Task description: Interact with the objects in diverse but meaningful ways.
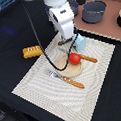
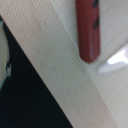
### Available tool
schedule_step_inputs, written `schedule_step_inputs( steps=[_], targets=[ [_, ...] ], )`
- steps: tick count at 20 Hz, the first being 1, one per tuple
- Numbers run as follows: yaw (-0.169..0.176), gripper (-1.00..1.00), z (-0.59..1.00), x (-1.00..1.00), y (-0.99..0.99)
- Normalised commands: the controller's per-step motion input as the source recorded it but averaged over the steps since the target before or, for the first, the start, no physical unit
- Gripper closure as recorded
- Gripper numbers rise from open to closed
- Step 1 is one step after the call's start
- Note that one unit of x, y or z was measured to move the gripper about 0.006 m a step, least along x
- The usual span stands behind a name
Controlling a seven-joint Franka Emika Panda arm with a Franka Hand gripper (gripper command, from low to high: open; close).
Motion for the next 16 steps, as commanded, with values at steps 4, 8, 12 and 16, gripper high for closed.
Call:
schedule_step_inputs(
  steps=[4,8,12,16],
  targets=[
    [0.000,-1.00,-0.34,0.31,0.32],
    [0.000,1.00,-0.35,0.27,0.27],
    [0.000,1.00,-0.34,0.22,0.22],
    [0.000,1.00,-0.24,0.14,0.18]
  ],
)
